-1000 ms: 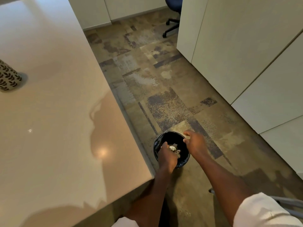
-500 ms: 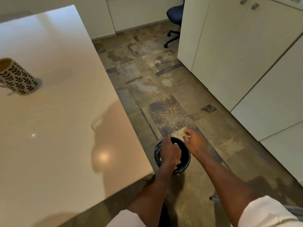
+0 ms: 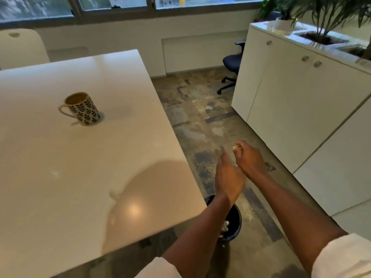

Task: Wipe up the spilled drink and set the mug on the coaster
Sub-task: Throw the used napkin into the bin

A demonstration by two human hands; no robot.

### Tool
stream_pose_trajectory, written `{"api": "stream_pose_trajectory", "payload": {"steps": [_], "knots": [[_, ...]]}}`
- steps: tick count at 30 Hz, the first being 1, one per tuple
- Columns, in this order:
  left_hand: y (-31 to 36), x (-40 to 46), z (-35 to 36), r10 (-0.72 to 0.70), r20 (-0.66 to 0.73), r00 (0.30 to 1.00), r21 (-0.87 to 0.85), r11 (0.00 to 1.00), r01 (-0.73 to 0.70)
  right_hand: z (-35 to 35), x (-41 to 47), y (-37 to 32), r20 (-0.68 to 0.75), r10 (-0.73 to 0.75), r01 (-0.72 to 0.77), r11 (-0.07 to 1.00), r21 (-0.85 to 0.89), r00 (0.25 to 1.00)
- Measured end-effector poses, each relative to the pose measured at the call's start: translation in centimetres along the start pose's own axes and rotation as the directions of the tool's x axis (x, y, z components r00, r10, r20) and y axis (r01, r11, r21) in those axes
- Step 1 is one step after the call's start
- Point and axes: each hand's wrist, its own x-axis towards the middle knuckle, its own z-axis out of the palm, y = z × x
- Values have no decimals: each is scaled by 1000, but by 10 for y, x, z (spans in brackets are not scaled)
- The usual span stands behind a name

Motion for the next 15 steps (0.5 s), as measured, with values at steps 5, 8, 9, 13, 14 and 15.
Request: {"api": "stream_pose_trajectory", "payload": {"steps": [5, 8, 9, 13, 14, 15], "knots": [[20, 9, -51, 137, -88, 987, 76, 989, -130, -2, 18, -55, -14, -106, 106, 994, 16, 994], [13, 18, -88, 189, -101, 977, 195, 967, -167, 0, 25, -86, -10, -160, 160, 986, 33, 987], [9, 20, -102, 201, -109, 973, 232, 957, -172, 2, 26, -97, -5, -185, 185, 982, 46, 983], [-13, 31, -155, 229, -187, 955, 301, 939, -166, 15, 32, -137, 14, -266, 264, 962, 76, 964], [-20, 33, -168, 221, -209, 953, 320, 936, -147, 20, 33, -148, 14, -286, 284, 956, 76, 958], [-29, 34, -181, 209, -228, 951, 345, 931, -121, 25, 33, -160, 14, -312, 310, 948, 77, 950]]}}
